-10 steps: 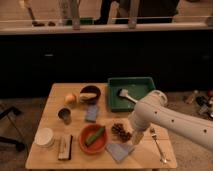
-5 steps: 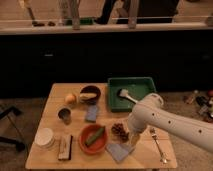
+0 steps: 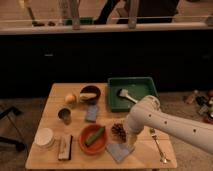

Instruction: Place grapes in paper cup

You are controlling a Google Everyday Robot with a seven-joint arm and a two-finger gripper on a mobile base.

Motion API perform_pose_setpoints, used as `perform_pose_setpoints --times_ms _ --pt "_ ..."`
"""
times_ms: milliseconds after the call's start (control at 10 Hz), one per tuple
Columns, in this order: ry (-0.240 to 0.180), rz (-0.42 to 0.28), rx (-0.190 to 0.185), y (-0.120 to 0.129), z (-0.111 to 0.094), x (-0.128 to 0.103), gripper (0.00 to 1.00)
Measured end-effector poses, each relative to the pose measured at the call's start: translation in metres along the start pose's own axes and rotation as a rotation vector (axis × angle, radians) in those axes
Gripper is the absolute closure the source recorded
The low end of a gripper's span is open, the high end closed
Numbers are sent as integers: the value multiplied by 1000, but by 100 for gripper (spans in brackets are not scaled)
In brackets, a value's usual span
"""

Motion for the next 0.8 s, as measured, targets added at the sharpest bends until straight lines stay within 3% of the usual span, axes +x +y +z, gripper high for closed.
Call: perform_pose_setpoints --times_ms 800 --pt "-22 -13 -10 -10 22 4 20"
